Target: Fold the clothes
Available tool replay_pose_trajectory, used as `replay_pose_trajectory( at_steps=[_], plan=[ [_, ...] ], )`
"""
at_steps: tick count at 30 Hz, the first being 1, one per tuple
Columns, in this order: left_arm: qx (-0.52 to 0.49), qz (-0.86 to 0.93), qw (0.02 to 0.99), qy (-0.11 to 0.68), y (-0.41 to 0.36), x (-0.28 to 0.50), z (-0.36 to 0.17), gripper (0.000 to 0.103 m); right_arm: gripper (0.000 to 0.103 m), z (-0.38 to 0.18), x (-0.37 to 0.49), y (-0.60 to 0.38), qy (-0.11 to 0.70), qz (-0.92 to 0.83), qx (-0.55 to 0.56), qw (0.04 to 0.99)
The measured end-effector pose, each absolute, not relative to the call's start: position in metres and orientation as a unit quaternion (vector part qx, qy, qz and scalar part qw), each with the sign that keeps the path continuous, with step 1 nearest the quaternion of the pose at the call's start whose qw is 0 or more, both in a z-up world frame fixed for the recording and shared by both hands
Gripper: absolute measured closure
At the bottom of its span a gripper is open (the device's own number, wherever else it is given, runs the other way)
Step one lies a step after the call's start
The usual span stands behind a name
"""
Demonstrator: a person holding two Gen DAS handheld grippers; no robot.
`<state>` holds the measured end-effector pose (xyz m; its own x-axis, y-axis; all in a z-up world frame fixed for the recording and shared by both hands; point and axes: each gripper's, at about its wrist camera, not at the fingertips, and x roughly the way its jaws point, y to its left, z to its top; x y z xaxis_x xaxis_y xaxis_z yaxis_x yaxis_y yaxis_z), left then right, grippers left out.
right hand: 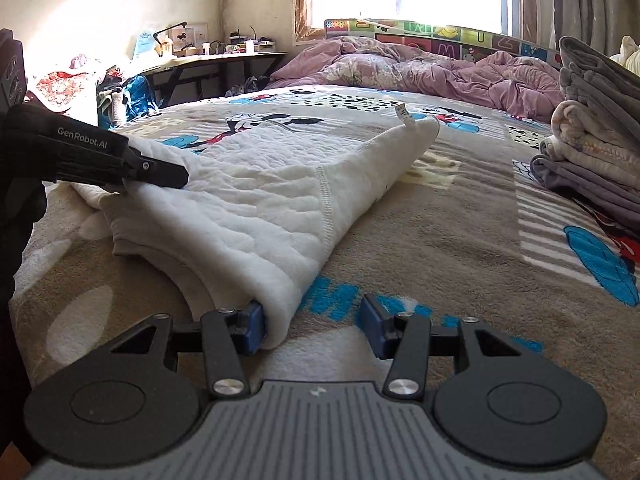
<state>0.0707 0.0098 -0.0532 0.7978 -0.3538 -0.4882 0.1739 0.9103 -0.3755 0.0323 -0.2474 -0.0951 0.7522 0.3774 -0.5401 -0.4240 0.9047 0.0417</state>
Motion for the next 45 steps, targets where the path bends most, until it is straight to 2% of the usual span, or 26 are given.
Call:
replay_pose_trajectory(
  at_steps=[2,4,14,19,21,25,27,28,31,35,43,44,45],
  plan=[
    [-0.166,-0.126,0.937,0.28,0.018,0.071,-0.051,0.078,0.052,-0.095,0.033,-0.248,0.278,0.214,-0.044,0.935],
    [-0.183,-0.105,0.936,0.28,0.03,0.072,-0.051,0.072,0.052,-0.093,0.03,-0.247,0.275,0.216,-0.052,0.935],
    [-0.202,-0.025,0.949,0.241,0.067,0.063,-0.039,0.072,0.052,-0.089,0.023,-0.247,0.271,0.22,-0.075,0.934],
    [-0.175,0.054,0.937,0.297,0.086,0.067,-0.051,0.072,0.049,-0.086,0.022,-0.252,0.271,0.227,-0.067,0.933],
    [-0.185,0.056,0.941,0.278,0.088,0.063,-0.045,0.072,0.047,-0.082,0.019,-0.253,0.264,0.233,-0.069,0.933],
    [-0.145,0.0,0.952,0.271,0.057,0.072,-0.023,0.071,0.045,-0.077,0.014,-0.25,0.248,0.249,-0.073,0.933],
    [-0.117,-0.058,0.952,0.276,0.027,0.086,-0.015,0.059,0.045,-0.077,0.013,-0.244,0.241,0.25,-0.082,0.934],
    [-0.103,-0.088,0.951,0.278,0.012,0.093,-0.011,0.058,0.045,-0.077,0.014,-0.241,0.237,0.25,-0.087,0.935],
    [-0.053,-0.151,0.946,0.281,-0.034,0.12,-0.003,0.058,0.046,-0.08,0.017,-0.23,0.227,0.251,-0.113,0.934],
    [0.009,-0.204,0.933,0.296,-0.1,0.177,-0.001,0.058,0.058,-0.081,0.016,-0.221,0.213,0.251,-0.124,0.936],
    [0.07,-0.205,0.904,0.367,-0.176,0.285,-0.025,0.058,0.058,-0.084,0.018,-0.221,0.22,0.281,-0.112,0.928],
    [0.07,-0.199,0.904,0.372,-0.177,0.293,-0.027,0.066,0.058,-0.084,0.019,-0.223,0.222,0.284,-0.107,0.927],
    [0.069,-0.193,0.904,0.376,-0.178,0.301,-0.029,0.089,0.058,-0.084,0.02,-0.224,0.225,0.286,-0.103,0.926]
  ],
)
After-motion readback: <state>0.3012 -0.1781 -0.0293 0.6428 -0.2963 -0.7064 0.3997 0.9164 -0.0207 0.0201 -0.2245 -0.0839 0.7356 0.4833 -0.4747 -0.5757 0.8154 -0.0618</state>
